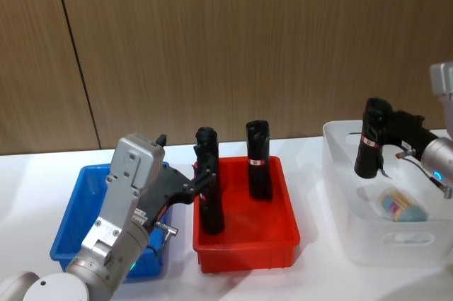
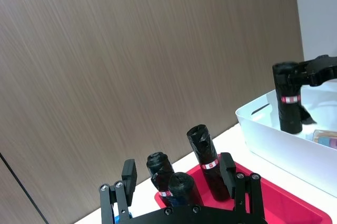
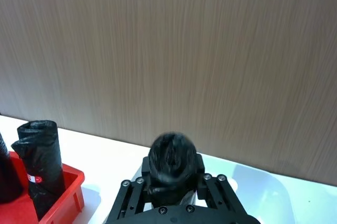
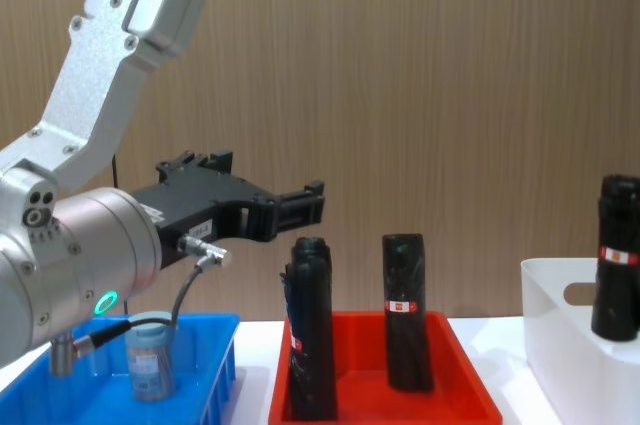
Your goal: Pick the cotton swabs from the blue box and place them into the white box.
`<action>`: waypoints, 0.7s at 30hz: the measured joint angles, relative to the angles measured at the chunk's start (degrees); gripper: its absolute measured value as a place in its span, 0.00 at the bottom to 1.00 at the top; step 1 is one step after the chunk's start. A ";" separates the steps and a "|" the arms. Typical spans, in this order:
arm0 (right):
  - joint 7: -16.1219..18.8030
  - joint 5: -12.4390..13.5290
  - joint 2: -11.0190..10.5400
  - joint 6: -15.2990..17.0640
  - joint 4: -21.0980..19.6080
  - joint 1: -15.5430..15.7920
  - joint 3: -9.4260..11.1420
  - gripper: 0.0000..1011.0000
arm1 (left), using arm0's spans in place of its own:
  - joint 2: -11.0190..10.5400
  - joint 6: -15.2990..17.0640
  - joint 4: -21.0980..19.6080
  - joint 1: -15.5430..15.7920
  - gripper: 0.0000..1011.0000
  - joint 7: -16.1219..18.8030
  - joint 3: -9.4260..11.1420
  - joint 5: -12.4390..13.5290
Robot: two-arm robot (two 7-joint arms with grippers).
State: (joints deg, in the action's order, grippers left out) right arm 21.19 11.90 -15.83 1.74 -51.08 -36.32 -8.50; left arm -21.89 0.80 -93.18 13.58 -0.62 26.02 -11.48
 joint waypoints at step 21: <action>-0.18 0.59 0.23 -0.56 2.59 0.13 -0.31 0.99 | 0.00 0.00 0.00 0.00 0.99 0.00 0.00 0.00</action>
State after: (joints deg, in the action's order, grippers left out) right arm 21.01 12.49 -15.61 1.18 -48.49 -36.19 -8.81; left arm -21.89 0.80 -93.18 13.58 -0.62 26.03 -11.48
